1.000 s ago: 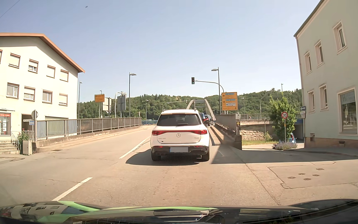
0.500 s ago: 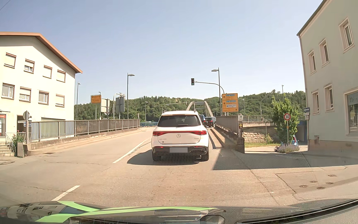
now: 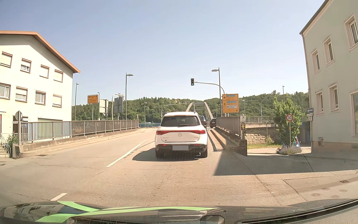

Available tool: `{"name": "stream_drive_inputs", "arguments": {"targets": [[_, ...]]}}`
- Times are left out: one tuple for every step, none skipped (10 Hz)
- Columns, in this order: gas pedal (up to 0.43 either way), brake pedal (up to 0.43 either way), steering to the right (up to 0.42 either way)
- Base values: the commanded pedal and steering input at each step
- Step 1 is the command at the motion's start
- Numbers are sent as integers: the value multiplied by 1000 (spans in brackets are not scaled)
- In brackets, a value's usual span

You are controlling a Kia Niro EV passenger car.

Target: Follow the waypoints while adhering to traffic rules and regulations

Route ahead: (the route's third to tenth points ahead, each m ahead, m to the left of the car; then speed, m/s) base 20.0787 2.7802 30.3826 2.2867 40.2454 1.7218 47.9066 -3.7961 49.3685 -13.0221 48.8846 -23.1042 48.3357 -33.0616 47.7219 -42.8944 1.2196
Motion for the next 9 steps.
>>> {"name": "stream_drive_inputs", "arguments": {"targets": [[28, 0, 4], [47, 0, 4], [87, 0, 4], [118, 0, 4], [150, 0, 4], [169, 0, 4], [189, 0, 4], [220, 0, 4], [268, 0, 4]]}}
